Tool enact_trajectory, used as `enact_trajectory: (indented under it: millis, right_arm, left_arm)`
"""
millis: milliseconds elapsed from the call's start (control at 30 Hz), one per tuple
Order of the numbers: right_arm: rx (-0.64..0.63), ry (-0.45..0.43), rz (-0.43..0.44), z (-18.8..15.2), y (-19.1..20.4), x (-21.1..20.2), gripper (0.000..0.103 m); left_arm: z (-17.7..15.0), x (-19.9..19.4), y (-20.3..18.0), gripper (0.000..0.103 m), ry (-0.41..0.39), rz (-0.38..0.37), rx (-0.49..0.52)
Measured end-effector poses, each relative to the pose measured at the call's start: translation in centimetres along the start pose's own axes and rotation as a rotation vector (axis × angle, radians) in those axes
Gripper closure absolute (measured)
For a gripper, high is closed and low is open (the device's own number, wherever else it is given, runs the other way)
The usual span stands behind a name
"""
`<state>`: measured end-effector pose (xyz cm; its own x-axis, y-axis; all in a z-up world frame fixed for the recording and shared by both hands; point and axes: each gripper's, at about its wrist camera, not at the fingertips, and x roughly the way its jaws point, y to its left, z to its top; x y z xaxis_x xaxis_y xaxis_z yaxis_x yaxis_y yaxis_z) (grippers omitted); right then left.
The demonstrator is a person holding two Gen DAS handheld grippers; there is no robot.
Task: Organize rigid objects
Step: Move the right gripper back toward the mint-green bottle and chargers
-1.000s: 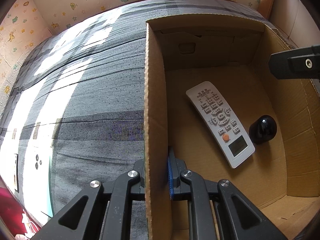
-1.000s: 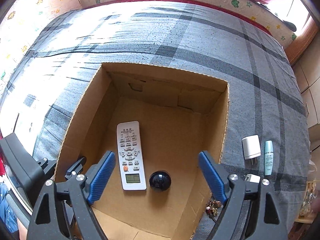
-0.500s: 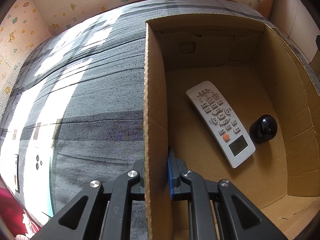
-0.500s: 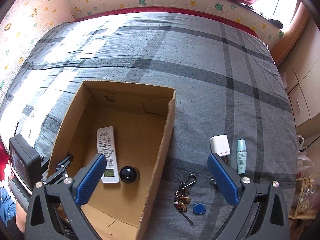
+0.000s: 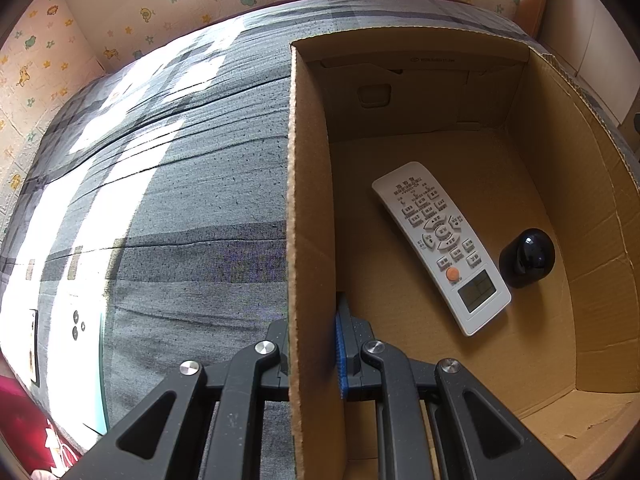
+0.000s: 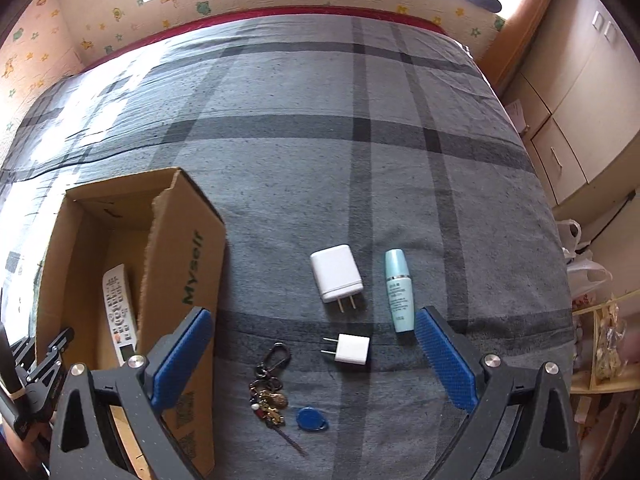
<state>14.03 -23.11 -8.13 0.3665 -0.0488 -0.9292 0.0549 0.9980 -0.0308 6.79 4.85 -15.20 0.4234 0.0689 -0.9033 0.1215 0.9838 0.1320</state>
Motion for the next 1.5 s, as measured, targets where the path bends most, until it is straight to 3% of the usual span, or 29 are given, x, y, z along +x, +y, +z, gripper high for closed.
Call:
enact_trajectory:
  millis: [367,1000,1500]
  right_arm:
    - [0.094,0.028,-0.052,-0.6,-5.1,3.7,0.000]
    - [0.138,0.123,-0.080,-1.7,-8.5,10.8,0.002]
    - [0.132,0.153,-0.053,0.3,-8.5,13.8,0.042]
  left_arm:
    - [0.0,-0.1,-0.2,0.089,-0.004,0.005,0.006]
    - [0.1,-0.2,-0.3,0.089,0.000,0.011,0.014]
    - [0.2,-0.2,-0.4,0.089,0.002,0.012,0.014]
